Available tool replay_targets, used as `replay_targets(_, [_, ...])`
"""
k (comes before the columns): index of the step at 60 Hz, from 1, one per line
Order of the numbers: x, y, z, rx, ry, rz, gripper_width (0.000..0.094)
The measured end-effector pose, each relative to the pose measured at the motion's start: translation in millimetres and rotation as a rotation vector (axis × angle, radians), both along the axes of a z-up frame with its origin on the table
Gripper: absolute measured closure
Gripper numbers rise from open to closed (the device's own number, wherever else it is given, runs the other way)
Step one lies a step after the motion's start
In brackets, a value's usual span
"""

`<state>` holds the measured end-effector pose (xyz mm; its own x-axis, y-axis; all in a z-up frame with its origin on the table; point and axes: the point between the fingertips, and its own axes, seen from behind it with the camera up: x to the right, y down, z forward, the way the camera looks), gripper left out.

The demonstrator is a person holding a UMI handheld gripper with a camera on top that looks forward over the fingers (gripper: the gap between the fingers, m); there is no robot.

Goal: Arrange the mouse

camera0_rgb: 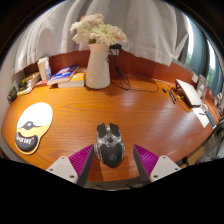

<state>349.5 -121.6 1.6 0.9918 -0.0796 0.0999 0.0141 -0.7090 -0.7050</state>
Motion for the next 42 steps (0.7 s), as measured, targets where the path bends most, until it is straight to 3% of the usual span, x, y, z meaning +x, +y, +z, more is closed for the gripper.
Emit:
replay_targets(10, [-3,31,-10,-0.015,0.055,0.040,0.0298])
replay_targets(15, [-11,38,-15,-0.024,0.108,0.060,0.0438])
replay_targets(32, [-10,38,-16,-0.052,0.097,0.051,0.0590])
replay_targets(42, [-8,40,-7,-0.095,0.066,0.012,0.0589])
